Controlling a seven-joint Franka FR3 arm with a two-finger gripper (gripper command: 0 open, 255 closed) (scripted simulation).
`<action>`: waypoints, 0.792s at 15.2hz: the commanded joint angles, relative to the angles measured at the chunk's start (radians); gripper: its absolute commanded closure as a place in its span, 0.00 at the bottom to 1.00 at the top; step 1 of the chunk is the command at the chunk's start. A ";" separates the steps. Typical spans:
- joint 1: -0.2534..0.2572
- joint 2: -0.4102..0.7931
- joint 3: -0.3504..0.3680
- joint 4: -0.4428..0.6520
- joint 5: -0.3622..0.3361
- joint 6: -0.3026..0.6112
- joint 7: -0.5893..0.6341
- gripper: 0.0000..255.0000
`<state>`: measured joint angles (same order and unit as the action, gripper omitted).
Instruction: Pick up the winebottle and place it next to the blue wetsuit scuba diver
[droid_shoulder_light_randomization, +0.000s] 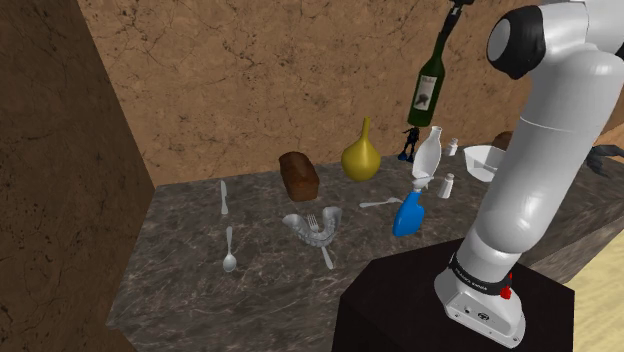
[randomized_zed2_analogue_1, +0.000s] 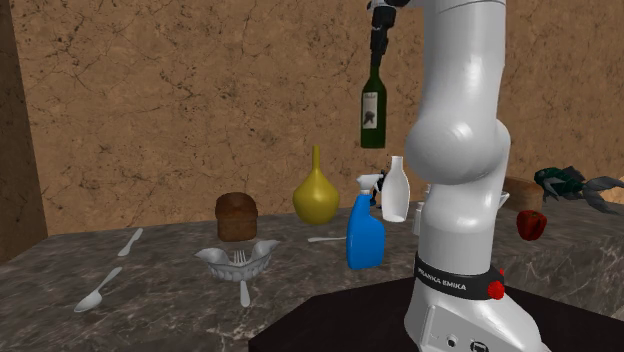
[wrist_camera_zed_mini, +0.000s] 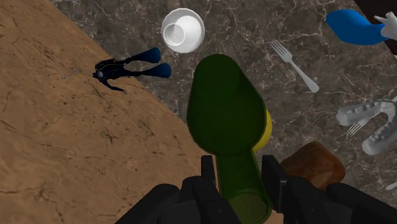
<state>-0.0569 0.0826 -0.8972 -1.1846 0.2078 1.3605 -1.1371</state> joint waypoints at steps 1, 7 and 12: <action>0.025 -0.038 0.010 -0.065 -0.037 0.044 0.015 1.00; 0.061 -0.125 0.042 -0.225 -0.114 0.154 0.051 1.00; 0.070 -0.177 0.064 -0.338 -0.156 0.234 0.071 1.00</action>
<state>0.0121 -0.0834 -0.8379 -1.4971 0.0610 1.5756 -1.0693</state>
